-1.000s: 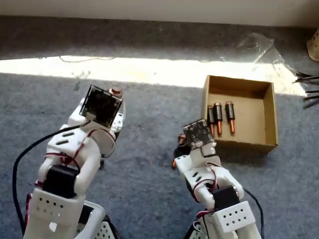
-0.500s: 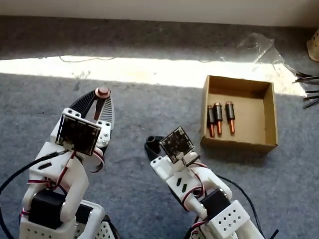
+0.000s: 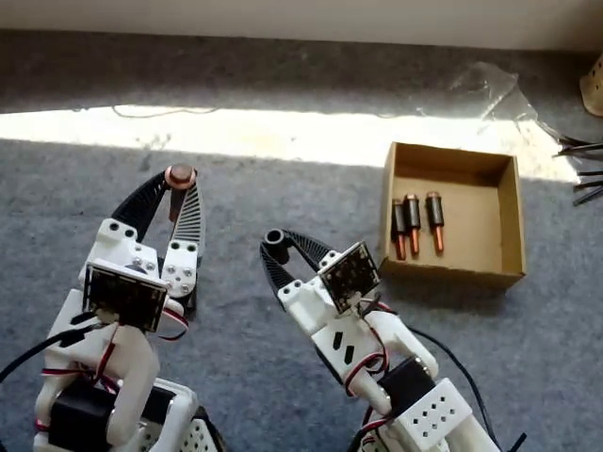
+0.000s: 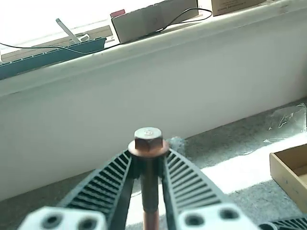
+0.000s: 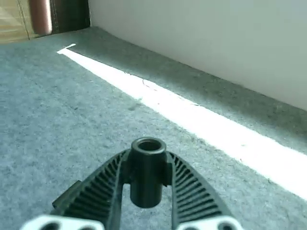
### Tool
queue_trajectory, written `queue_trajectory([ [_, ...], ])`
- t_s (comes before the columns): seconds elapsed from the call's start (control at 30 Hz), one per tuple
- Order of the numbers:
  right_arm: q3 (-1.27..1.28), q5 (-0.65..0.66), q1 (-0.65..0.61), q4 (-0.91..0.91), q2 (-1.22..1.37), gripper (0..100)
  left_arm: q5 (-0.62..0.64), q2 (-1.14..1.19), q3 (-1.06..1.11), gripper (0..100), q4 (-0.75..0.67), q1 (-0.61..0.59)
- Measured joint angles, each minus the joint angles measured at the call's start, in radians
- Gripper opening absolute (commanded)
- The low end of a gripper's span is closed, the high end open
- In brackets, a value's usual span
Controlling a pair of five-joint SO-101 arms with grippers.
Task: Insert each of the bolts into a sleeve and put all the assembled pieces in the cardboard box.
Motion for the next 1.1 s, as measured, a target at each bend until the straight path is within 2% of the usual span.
queue_trajectory([
  [0.2,0.018,-0.164,0.114,-0.002,-0.003,0.4,0.0,0.002,0.075,1,-0.104,0.002],
  [0.3,0.031,-0.207,0.12,0.0,-0.052,0.4,0.0,0.002,0.081,1,-0.135,0.002],
  [0.57,0.12,-0.089,0.043,0.143,-0.361,0.4,0.0,0.0,0.083,1,-0.184,0.002],
  [0.9,0.163,-0.055,0.029,0.147,-0.382,0.4,0.0,0.0,0.083,1,-0.192,0.002],
  [1.1,0.163,-0.046,0.029,0.147,-0.382,0.4,0.0,-0.005,0.098,1,-0.282,0.077],
])
